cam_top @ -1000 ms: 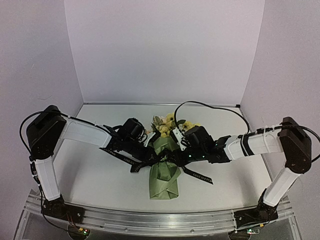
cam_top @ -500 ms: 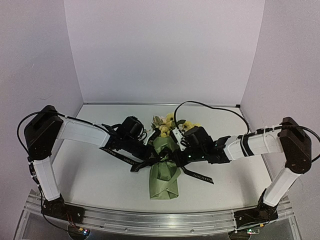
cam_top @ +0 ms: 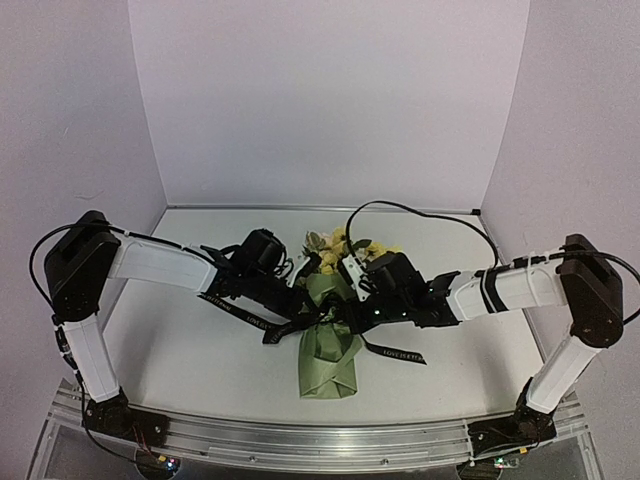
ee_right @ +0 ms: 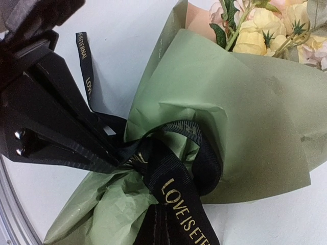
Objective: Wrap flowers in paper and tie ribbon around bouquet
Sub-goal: Cross the half-tied ribbon over the folded bouquet.
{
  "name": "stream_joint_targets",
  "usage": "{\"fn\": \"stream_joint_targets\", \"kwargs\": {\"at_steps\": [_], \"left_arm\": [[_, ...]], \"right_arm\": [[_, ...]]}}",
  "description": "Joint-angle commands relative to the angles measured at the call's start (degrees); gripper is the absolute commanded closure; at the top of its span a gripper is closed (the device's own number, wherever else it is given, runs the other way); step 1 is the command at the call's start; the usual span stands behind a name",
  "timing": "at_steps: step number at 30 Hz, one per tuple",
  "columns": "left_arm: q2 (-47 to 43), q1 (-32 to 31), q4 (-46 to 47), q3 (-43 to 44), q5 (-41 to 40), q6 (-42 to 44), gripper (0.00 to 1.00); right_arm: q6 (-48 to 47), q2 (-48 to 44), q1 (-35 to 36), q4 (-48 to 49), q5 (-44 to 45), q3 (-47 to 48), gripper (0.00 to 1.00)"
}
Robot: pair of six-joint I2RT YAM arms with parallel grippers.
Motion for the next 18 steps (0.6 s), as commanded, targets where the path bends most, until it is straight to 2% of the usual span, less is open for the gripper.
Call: {"fn": "stream_joint_targets", "kwargs": {"at_steps": [1, 11, 18], "left_arm": [[-3.7, -0.2, 2.4, 1.1, 0.7, 0.3, 0.95], [-5.3, -0.2, 2.6, 0.7, 0.9, 0.3, 0.95], [-5.5, -0.2, 3.9, -0.1, 1.7, 0.4, 0.95]], "right_arm": [[0.8, -0.4, 0.1, 0.1, 0.1, 3.3, 1.00], [3.4, 3.4, 0.2, 0.7, -0.9, 5.6, 1.00], [5.4, 7.3, 0.1, 5.5, 1.1, 6.3, 1.00]]}}
